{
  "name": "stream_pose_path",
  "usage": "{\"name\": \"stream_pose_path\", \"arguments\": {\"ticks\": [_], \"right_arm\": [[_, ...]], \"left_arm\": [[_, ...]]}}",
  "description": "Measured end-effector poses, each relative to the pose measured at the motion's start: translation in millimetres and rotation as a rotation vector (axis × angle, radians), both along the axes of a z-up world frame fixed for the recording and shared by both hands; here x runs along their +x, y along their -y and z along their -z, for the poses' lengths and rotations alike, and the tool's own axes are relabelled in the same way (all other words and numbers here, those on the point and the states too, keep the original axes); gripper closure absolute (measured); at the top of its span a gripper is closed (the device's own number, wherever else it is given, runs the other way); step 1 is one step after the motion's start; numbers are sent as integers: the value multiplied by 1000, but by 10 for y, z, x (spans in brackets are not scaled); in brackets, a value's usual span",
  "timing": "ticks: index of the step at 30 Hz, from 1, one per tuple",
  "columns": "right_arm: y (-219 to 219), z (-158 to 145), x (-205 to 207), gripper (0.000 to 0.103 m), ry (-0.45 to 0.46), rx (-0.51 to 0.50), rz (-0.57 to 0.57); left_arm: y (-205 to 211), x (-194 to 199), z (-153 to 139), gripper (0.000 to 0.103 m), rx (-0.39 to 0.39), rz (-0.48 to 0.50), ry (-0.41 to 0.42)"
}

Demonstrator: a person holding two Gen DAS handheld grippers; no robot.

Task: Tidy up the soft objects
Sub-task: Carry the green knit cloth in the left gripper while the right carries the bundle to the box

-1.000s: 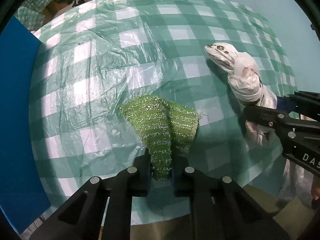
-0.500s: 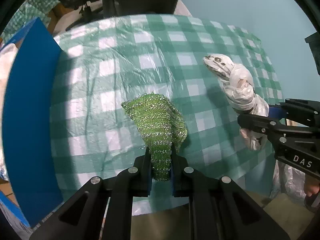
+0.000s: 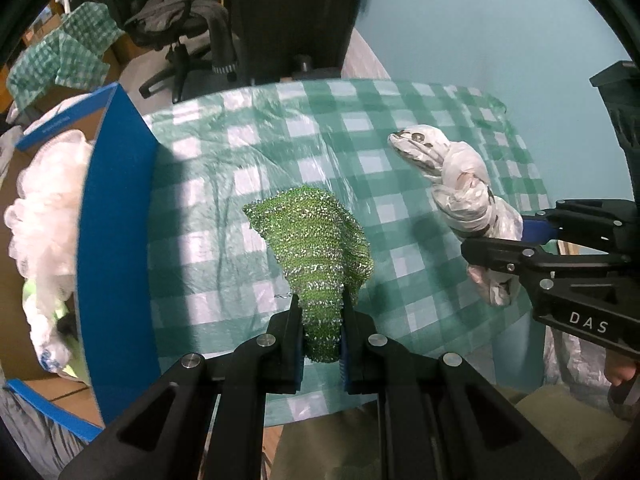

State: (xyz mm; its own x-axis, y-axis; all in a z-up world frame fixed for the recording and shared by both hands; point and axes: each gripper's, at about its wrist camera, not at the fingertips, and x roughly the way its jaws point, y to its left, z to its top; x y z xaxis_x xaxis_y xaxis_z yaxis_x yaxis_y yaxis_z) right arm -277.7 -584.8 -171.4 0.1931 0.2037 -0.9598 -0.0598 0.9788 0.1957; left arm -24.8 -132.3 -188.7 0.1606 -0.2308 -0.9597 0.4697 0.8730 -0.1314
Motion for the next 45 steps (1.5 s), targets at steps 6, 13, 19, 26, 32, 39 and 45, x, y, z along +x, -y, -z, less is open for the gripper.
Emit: {"name": "stream_pose_path", "arguments": {"ticks": [6,13,19,26,32,39,45], "right_arm": [[-150,-189,56,77,32,2,-18],[-357,-370,164,77,65,11,-46],[-584,-513,251,77,92,21,-90],[-924,-590,354,77,106,32,-149],[-1245,-635,444,77,118,46,-202],[-1635,-676,544,77,134,63,-270],[-1967,-672,627,77,138,78,-322]], "left_arm": [[-136,42,-179,90,-4,-3,35],[-368,86,-353,90,-18,-35,59],[-612,115,-515,90,-37,-82,78],[-954,167,-625,90,-42,-147,92],[-1273,204,-666,90,-39,-211,99],[-1684,209,-694,90,-39,-292,101],[-2010,222,-691,90,-46,-361,97]]}}
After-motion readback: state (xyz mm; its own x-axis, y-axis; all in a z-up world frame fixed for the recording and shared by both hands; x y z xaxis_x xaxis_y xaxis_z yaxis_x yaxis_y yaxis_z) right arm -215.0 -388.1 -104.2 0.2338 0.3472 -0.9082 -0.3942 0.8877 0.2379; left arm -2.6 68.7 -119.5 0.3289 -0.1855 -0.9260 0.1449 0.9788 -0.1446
